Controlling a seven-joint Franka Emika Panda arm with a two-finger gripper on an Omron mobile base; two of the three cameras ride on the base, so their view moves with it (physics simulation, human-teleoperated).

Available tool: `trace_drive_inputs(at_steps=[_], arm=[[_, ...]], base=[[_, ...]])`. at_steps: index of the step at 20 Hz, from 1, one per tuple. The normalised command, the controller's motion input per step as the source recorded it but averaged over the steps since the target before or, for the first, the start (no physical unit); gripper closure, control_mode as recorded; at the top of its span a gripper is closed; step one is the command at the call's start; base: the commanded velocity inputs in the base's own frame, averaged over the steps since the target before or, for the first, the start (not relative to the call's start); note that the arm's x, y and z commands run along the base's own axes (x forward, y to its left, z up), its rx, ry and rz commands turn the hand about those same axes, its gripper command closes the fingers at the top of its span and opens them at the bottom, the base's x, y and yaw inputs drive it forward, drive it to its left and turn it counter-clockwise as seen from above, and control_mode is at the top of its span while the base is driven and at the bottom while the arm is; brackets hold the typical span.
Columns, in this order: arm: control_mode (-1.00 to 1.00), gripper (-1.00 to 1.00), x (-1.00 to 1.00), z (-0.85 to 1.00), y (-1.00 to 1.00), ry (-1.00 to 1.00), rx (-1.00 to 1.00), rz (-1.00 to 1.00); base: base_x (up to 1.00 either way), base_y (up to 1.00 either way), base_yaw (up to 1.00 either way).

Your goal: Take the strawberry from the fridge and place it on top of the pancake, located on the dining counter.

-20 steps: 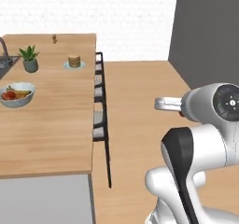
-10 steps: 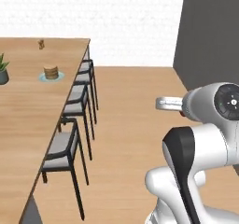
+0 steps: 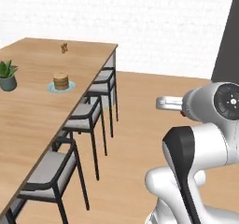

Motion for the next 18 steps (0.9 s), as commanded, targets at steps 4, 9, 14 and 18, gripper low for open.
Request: trace_drive_inputs(at_steps=[4,9,14,18], arm=[[1.0,1.0,0.0,0.0,0.0,0.0,0.0,0.0],[1.0,1.0,0.0,0.0,0.0,0.0,0.0,0.0],[1.0,1.0,0.0,0.0,0.0,0.0,0.0,0.0],[1.0,1.0,0.0,0.0,0.0,0.0,0.0,0.0]], base=[[0.81,-0.5,0.53],[0.63,-0.54,0.59],[0.59,-0.65,0.59],[0.59,-0.68,0.57]])
